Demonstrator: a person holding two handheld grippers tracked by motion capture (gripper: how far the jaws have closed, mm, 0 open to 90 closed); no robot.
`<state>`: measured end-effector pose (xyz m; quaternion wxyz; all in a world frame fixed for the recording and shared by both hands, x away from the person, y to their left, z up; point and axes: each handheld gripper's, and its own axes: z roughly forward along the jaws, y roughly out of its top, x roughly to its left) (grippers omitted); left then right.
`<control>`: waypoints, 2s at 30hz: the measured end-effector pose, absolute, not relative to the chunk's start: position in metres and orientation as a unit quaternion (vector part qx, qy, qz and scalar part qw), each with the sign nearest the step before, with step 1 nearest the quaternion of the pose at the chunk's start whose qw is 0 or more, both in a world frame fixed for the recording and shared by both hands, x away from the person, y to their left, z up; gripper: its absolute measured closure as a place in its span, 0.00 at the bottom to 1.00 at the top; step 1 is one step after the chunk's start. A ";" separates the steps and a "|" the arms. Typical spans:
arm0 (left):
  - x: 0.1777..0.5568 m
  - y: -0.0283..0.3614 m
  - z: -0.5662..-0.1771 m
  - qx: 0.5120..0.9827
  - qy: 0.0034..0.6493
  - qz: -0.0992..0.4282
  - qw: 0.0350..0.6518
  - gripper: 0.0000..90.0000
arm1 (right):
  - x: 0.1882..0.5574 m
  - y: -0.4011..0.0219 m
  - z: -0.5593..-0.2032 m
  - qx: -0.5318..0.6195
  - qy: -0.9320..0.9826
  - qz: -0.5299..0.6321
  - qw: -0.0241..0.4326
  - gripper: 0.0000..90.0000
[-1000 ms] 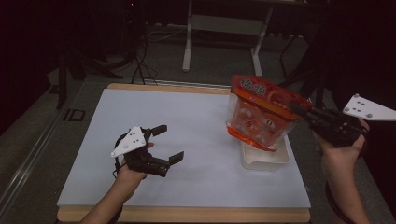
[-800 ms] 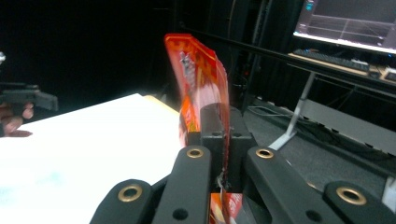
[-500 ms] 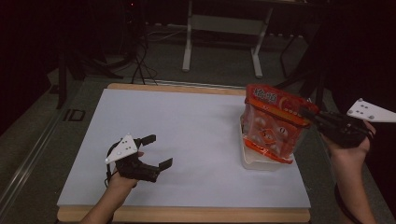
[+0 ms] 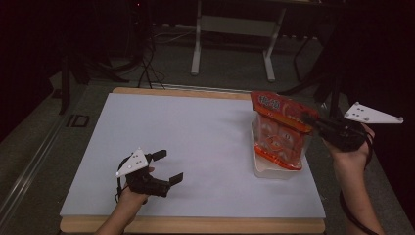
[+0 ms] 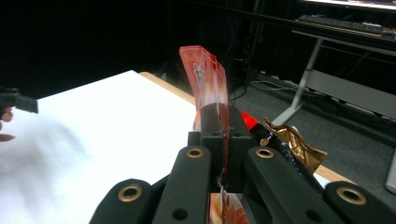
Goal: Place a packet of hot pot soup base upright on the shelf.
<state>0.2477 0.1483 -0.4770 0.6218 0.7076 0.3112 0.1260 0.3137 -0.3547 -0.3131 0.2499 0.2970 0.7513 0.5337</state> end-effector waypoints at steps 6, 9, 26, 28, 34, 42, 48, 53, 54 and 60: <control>0.248 0.149 -0.479 0.706 0.315 0.127 0.622 0.01 | 0.314 -0.368 -0.326 0.318 0.740 0.544 0.237 1.00; 0.248 0.147 -0.481 0.708 0.317 0.125 0.618 0.01 | 0.312 -0.376 -0.333 0.331 0.732 0.548 0.233 1.00; 0.246 0.143 -0.488 0.716 0.318 0.120 0.610 0.01 | 0.303 -0.414 -0.386 0.396 0.707 0.549 0.205 1.00; 0.245 0.143 -0.488 0.716 0.318 0.119 0.609 0.01 | 0.301 -0.415 -0.387 0.398 0.705 0.551 0.202 0.99; 0.243 0.140 -0.489 0.719 0.313 0.118 0.609 0.01 | 0.299 -0.404 -0.375 0.391 0.707 0.550 0.212 0.91; 0.239 0.142 -0.491 0.720 0.308 0.121 0.610 0.01 | 0.290 -0.387 -0.337 0.354 0.689 0.588 0.234 0.59; 0.237 0.144 -0.491 0.719 0.307 0.122 0.612 0.01 | 0.282 -0.356 -0.331 0.317 0.703 0.592 0.233 0.45; 0.236 0.147 -0.491 0.715 0.310 0.123 0.614 0.01 | 0.281 -0.339 -0.338 0.304 0.709 0.599 0.215 0.38; 0.236 0.148 -0.492 0.715 0.311 0.123 0.614 0.01 | 0.281 -0.336 -0.341 0.301 0.711 0.600 0.211 0.35; 0.235 0.148 -0.493 0.715 0.309 0.127 0.614 0.01 | 0.283 -0.318 -0.357 0.289 0.721 0.607 0.170 0.24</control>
